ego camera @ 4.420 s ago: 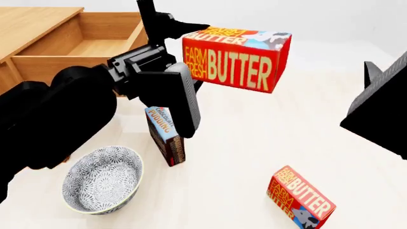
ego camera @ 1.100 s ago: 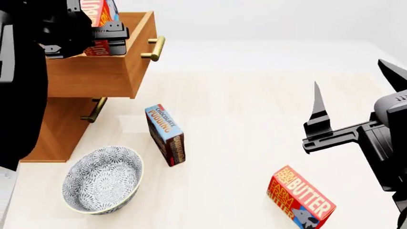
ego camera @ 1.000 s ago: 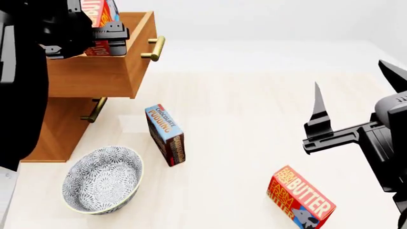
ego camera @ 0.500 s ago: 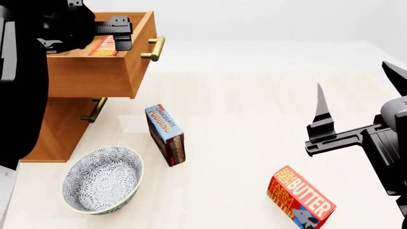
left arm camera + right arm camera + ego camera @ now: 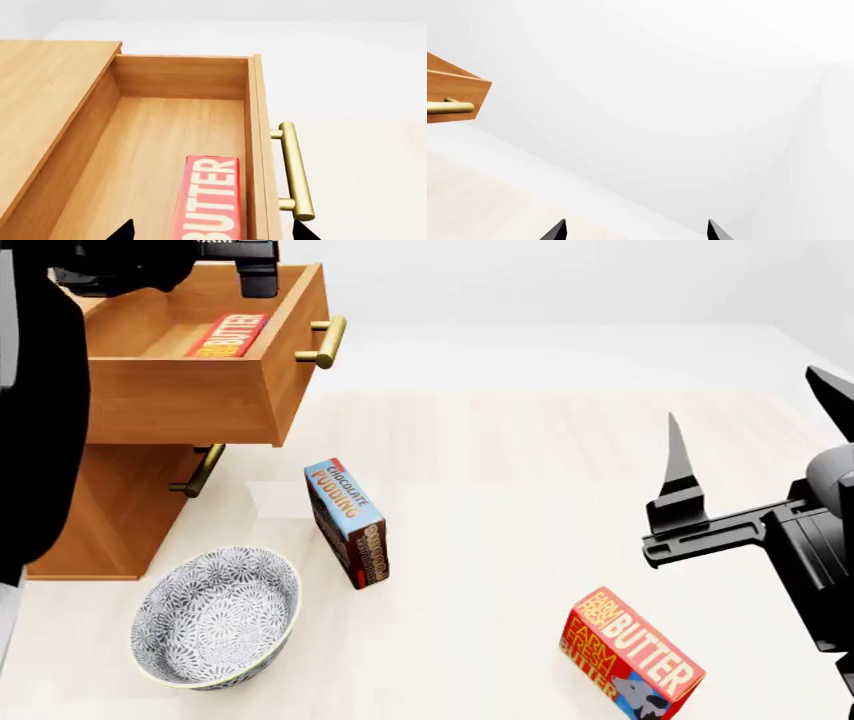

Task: Put the butter at the front in the top drawer of the cabinet and close it.

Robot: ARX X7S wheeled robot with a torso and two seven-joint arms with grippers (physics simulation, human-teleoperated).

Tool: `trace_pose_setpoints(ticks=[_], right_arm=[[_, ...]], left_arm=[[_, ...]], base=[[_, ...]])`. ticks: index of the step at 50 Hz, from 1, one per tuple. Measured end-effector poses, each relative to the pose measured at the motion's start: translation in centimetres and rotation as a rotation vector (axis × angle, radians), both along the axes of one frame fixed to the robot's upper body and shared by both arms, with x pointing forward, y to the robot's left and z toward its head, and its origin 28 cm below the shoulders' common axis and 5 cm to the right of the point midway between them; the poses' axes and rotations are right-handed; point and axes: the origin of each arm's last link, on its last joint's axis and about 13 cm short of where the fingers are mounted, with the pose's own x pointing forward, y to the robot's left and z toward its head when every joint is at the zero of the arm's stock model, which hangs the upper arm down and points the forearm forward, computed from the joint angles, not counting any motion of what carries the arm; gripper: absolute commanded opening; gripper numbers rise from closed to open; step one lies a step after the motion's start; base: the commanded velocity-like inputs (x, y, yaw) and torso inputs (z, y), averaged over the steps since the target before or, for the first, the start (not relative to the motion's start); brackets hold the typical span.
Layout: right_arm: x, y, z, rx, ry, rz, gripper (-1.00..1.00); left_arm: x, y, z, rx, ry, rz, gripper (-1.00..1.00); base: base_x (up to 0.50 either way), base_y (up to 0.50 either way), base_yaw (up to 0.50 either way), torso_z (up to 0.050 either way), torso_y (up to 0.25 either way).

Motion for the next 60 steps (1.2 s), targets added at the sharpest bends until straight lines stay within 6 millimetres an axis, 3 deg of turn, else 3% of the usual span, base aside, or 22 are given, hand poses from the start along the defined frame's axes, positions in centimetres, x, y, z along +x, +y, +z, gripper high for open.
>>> trace_pose_setpoints(ticks=[12, 24, 44, 60], right_arm=[[0.0, 0.0, -0.1, 0.001, 0.000, 0.004, 1.00], [0.1, 0.0, -0.3, 0.003, 0.003, 0.006, 1.00], [0.2, -0.1, -0.9, 0.017, 0.010, 0.006, 1.00], [0.3, -0.1, -1.2, 0.021, 0.016, 0.014, 1.00]], left_arm=[[0.2, -1.3, 1.9, 0.028, -0.141, -0.098, 1.00], [0.3, -3.5, 1.7, 0.024, -0.188, -0.235, 1.00], [-2.9, -8.0, -2.0, -0.003, -0.145, -0.484, 1.00], [-4.9, -9.8, -6.1, 0.046, -0.056, -0.599, 1.00]], base=[[0.00, 0.00, 0.00, 0.000, 0.000], [0.00, 0.00, 0.00, 0.000, 0.000], [0.00, 0.00, 0.00, 0.000, 0.000], [0.00, 0.00, 0.00, 0.000, 0.000]])
